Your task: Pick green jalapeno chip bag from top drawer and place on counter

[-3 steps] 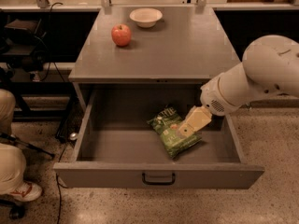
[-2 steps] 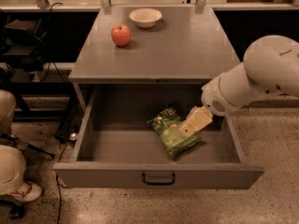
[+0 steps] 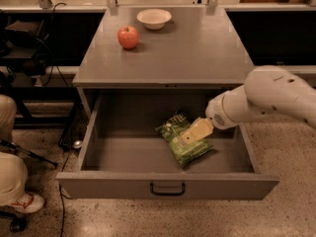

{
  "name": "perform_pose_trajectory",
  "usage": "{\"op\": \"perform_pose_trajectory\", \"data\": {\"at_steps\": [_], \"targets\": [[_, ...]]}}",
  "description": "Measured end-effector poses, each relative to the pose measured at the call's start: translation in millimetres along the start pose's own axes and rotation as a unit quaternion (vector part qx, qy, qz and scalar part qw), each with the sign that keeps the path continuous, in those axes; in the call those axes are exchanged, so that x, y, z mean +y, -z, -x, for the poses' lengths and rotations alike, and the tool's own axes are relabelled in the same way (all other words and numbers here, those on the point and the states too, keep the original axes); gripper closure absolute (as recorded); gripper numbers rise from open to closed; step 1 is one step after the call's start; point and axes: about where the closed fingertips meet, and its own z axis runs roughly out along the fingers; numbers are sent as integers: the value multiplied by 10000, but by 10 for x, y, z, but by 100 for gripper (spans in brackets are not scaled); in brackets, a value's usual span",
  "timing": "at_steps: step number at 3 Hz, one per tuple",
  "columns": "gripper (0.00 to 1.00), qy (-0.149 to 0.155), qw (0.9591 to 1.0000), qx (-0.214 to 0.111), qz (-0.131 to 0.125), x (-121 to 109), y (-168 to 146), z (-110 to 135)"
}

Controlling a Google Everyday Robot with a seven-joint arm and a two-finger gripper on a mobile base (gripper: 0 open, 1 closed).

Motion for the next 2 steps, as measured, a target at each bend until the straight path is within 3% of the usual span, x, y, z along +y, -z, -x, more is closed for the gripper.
{"op": "perform_pose_trajectory", "data": {"at_steps": [2], "targets": [[0, -608, 9981, -34, -99, -119, -594, -87]]}}
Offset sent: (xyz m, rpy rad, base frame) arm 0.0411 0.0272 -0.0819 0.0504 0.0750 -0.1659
